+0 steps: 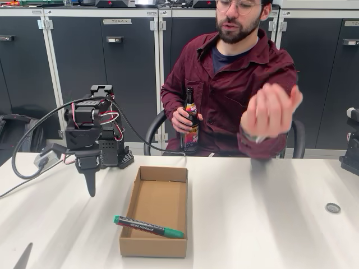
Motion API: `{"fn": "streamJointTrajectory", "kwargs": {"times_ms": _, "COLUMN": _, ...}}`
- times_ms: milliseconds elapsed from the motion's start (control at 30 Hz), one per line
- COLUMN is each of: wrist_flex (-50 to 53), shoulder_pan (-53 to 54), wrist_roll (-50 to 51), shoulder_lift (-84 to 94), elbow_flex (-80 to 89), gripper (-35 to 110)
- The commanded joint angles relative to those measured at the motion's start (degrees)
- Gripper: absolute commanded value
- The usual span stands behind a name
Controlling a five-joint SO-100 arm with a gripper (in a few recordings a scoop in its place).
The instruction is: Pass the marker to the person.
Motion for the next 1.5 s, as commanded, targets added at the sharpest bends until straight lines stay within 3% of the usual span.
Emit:
{"fn": "streamJointTrajectory", "kwargs": {"times_ms": 0, "wrist_flex": 1.23, "shoulder_pan": -3.16, "wrist_roll": 4.83, "shoulder_lift": -1.49, "elbow_flex": -6.77, "gripper": 15}}
{"fn": "streamJointTrajectory", "kwargs": {"times_ms": 400, "wrist_flex": 3.87, "shoulder_pan": -11.69, "wrist_roll": 15.47, "shoulder_lift": -13.45, "elbow_flex": -21.01, "gripper": 17}}
{"fn": "streamJointTrajectory", "kwargs": {"times_ms": 800, "wrist_flex": 1.14, "shoulder_pan": -13.62, "wrist_roll": 19.78, "shoulder_lift": -18.81, "elbow_flex": -25.93, "gripper": 17}}
{"fn": "streamJointTrajectory", "kwargs": {"times_ms": 1467, "wrist_flex": -11.60, "shoulder_pan": -8.70, "wrist_roll": 14.59, "shoulder_lift": -17.84, "elbow_flex": -23.55, "gripper": 18}}
